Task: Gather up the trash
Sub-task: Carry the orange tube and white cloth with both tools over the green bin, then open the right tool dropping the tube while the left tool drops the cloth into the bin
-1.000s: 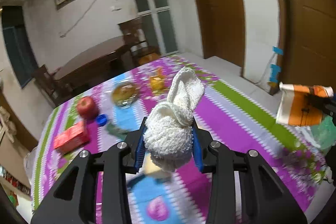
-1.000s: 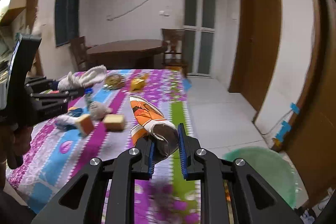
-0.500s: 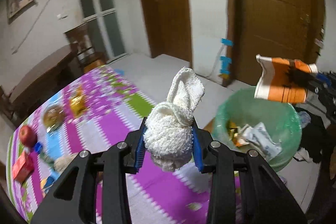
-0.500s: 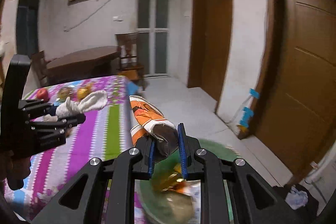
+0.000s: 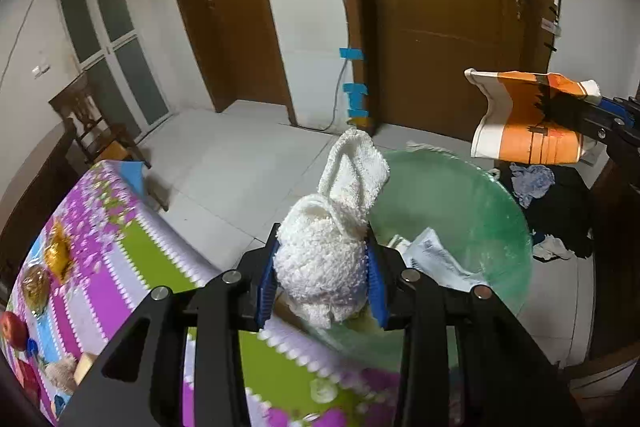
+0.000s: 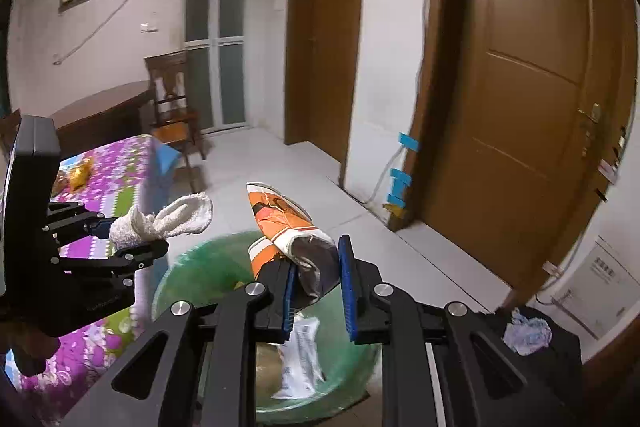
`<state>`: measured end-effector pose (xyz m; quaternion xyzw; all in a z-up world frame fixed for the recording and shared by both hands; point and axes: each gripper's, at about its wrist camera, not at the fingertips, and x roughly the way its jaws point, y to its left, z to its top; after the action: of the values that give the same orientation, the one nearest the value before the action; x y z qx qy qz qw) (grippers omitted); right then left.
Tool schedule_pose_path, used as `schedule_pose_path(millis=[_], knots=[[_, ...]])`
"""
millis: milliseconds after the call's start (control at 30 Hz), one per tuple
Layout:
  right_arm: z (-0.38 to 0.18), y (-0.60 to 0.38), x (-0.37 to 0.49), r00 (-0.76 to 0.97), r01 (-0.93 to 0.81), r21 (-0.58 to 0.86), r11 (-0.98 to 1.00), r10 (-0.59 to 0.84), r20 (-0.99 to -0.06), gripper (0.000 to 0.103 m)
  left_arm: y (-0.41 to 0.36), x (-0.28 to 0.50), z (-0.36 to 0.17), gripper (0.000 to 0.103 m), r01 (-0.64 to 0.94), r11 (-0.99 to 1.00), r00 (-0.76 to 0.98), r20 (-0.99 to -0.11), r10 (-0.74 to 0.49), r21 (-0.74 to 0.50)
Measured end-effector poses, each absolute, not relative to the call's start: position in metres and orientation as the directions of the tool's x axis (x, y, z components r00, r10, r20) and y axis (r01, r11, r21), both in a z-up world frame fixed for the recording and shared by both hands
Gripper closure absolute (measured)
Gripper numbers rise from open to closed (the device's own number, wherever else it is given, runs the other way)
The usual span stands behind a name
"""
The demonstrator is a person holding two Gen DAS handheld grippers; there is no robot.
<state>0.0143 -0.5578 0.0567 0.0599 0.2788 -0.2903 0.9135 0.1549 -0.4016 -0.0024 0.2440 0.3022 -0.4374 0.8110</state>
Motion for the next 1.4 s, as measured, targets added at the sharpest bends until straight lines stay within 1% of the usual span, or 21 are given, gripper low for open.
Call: schedule_pose_path(millis=[433,967,1000,1033,1067,1100,1133,1400], knots=[[0.02,-0.573,0.018,0.636,0.577,-0.051,0.815,-0.487,-0.599,0.083,-0.426,0.142,-0.023,0.067,0.877,0.457,0.405,-0.736,-0.543,0.146],[0.013,-0.572,0.03,0.628,0.578,-0.038,0.815,-0.474,-0.617,0.083,-0.432,0.139,-0.027,0.067,0.875,0.459,0.408,-0.741,-0.533,0.152],[0.012,-0.572,0.033,0.625,0.577,-0.041,0.816,-0.473,-0.621,0.081,-0.431,0.14,-0.027,0.065,0.874,0.461,0.412,-0.74,-0.532,0.155],[0.01,-0.572,0.035,0.622,0.576,-0.043,0.816,-0.472,-0.625,0.075,-0.43,0.141,-0.027,0.064,0.872,0.464,0.415,-0.739,-0.531,0.156],[0.008,-0.572,0.038,0.617,0.577,-0.045,0.816,-0.471,-0.63,0.062,-0.429,0.141,-0.027,0.057,0.87,0.467,0.418,-0.739,-0.529,0.157],[0.006,-0.571,0.038,0.621,0.574,-0.044,0.817,-0.47,-0.627,0.059,-0.429,0.141,-0.028,0.051,0.868,0.47,0.421,-0.738,-0.527,0.159],[0.005,-0.571,0.039,0.618,0.574,-0.047,0.817,-0.471,-0.629,0.059,-0.428,0.141,-0.028,0.046,0.869,0.469,0.422,-0.735,-0.531,0.159],[0.002,-0.571,0.043,0.613,0.588,-0.038,0.808,-0.475,-0.631,0.059,-0.426,0.142,-0.027,0.043,0.874,0.46,0.412,-0.737,-0.536,0.155]])
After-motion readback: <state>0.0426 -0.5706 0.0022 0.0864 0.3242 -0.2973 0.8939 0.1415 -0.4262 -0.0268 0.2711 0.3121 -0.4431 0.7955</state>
